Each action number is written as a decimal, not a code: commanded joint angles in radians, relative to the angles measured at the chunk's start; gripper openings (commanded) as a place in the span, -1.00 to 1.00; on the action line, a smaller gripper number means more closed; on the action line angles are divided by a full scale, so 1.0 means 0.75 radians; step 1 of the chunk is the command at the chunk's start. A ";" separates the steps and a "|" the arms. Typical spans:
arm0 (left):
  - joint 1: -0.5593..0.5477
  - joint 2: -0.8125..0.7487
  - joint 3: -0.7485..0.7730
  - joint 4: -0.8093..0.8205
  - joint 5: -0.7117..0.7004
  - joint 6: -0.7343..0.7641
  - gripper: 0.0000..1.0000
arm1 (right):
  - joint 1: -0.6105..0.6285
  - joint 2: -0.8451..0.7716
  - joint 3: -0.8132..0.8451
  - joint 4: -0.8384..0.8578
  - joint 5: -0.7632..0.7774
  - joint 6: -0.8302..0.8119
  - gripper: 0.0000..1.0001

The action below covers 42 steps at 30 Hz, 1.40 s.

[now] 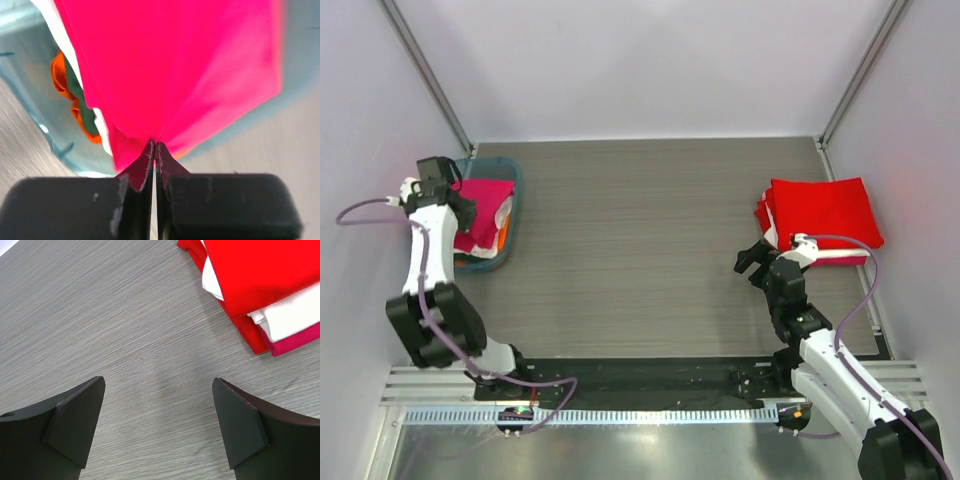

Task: Fold and stack the t-shirts
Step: Grab the tshirt from the pile, then move the tshirt to the center of the board

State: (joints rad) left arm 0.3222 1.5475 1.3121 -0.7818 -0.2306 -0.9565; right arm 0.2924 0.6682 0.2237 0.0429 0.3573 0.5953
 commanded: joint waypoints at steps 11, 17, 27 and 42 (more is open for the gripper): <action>-0.167 -0.626 0.271 0.120 0.412 -0.127 -0.99 | 0.001 0.032 0.021 0.049 0.006 0.016 0.89; -0.877 -0.407 0.571 0.234 0.179 -0.150 -0.99 | 0.001 0.034 0.023 0.051 0.025 0.016 0.89; -1.105 -0.245 0.757 0.371 0.289 -0.238 -0.99 | 0.001 0.019 0.019 0.043 0.023 0.014 0.88; -0.914 -0.866 -0.708 0.316 0.144 -0.192 0.77 | 0.001 -0.056 0.000 0.031 -0.012 -0.002 0.84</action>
State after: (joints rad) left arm -0.3496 1.0096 0.8162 -0.5388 -0.0010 -1.1599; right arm 0.2924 0.6518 0.2237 0.0357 0.3481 0.5968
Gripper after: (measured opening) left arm 0.852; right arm 0.928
